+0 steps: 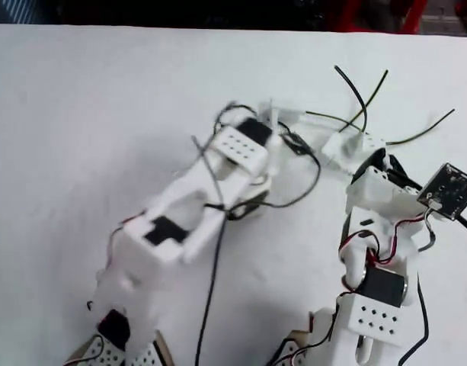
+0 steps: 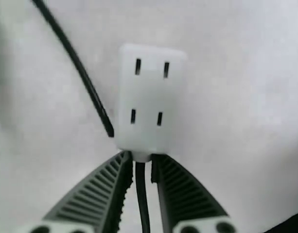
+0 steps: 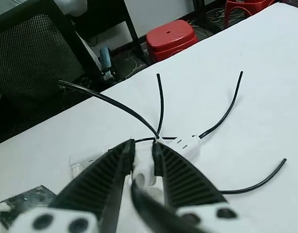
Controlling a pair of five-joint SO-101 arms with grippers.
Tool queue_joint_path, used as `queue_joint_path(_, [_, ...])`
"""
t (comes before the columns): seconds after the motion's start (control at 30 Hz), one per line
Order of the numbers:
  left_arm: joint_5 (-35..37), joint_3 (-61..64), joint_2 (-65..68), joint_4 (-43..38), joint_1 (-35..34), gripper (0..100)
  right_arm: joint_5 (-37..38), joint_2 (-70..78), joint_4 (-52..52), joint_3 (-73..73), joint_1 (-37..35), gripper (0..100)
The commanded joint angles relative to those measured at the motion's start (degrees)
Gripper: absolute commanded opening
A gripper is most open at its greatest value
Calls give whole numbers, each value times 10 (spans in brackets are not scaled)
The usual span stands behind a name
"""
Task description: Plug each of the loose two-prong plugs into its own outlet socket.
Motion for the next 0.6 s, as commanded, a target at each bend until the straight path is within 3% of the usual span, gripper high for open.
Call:
queue_joint_path(0.0, [-30,135,-158,-65,-44,24,8,-12,-8,-11,-21,17])
queue_joint_path(0.13, [-52,317,-244,-184,-75,41,9,-10,-7,-11,-23,17])
queue_joint_path(0.23, [-46,413,-266,-240,-81,138,31,-9,-6,-10,-36,17])
queue_joint_path(0.33, [-13,438,-276,-251,-97,198,48,-9,17,-10,-64,17])
queue_joint_path(0.57, [-8,454,-371,-243,-120,203,127,-8,77,-10,-159,17])
